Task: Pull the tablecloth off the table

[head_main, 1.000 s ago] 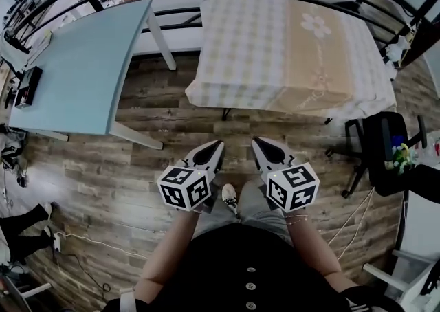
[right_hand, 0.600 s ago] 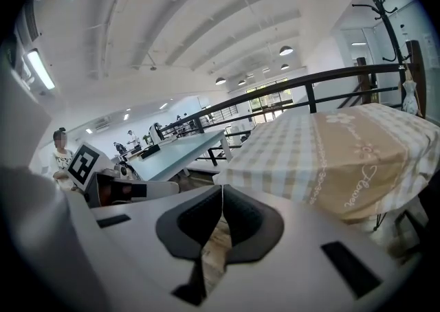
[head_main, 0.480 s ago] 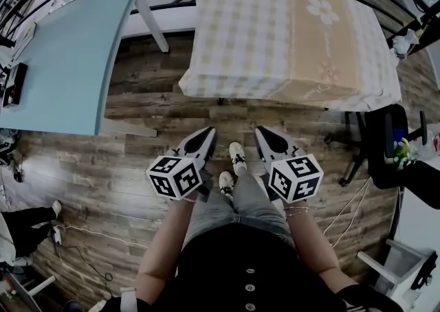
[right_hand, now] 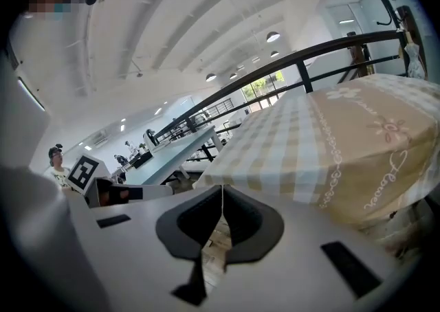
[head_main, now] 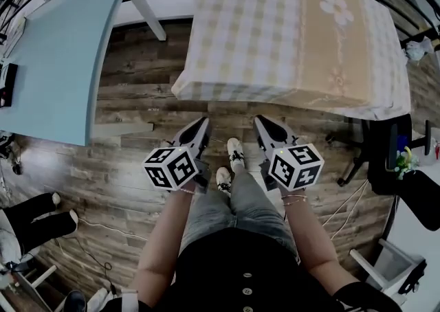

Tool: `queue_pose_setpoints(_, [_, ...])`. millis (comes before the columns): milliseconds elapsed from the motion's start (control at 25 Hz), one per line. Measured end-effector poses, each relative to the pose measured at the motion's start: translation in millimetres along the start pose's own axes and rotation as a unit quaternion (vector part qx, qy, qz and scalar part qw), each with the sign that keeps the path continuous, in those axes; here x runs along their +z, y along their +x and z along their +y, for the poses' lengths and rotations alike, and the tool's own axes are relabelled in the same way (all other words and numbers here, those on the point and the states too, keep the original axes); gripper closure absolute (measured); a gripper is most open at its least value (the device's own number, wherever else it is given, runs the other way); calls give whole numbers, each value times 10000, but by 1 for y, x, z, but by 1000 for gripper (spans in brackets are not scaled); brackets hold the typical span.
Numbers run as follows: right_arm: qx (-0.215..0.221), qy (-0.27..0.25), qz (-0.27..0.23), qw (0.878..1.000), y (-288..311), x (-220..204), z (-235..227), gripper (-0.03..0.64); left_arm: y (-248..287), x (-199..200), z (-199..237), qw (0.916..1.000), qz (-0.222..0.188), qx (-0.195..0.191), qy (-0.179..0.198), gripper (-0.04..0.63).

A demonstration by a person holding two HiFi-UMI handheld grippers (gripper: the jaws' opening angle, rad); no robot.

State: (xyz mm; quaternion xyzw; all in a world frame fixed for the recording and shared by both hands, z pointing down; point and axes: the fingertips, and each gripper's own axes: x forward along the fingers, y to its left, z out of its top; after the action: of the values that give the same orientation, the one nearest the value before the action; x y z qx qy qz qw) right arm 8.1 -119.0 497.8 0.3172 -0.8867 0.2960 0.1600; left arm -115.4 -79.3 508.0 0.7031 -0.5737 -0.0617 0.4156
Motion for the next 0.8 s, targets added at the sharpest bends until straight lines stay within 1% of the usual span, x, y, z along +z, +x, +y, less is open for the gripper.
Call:
queue_pose_setpoints(120, [-116,26,70,9999,16,6,-18,589,18,6,16,9996,-5,108,-254,580])
queue_pose_setpoints(200, [-112,186,148,9997,25,5,-27,588,27,7,26,9988,-9,114,-470,578])
queue_pose_setpoints(320, [-51,433,169,9989,33,4,-35,588,36,10,38,9966,-89,229,-789,571])
queue_pose_setpoints(360, [-49,488,137,9987,34,3,-36,586,38,8,40,9954,-95,233,-920,538])
queue_pose_setpoints(400, [-59,554,107,9984,35,2,-38,586,40,7,41,9940,-89,207,-1068,473])
queue_pose_setpoints(440, [-68,656,84,9978,36,1,-40,584,44,7,43,9925,-83,171,-1210,443])
queue_pose_setpoints(480, [-71,804,68,9967,39,1,-43,580,48,7,45,9911,-82,148,-1322,443])
queue_pose_setpoints(520, [-69,993,61,9950,41,0,-47,562,53,8,47,9899,-82,152,-1407,443])
queue_pose_setpoints(560, [-71,1205,61,9927,44,-1,-51,526,57,9,50,9886,-86,167,-1494,439])
queue_pose_setpoints(600, [-81,1419,66,9898,47,-3,-54,509,62,10,52,9867,-104,174,-1616,422])
queue_pose_setpoints(680, [-102,1825,47,9831,52,-7,-62,502,69,13,57,9803,-198,147,-1960,394])
queue_pose_setpoints(800, [-170,2398,-108,9706,56,-9,-73,456,78,16,65,9706,-344,184,-2374,356])
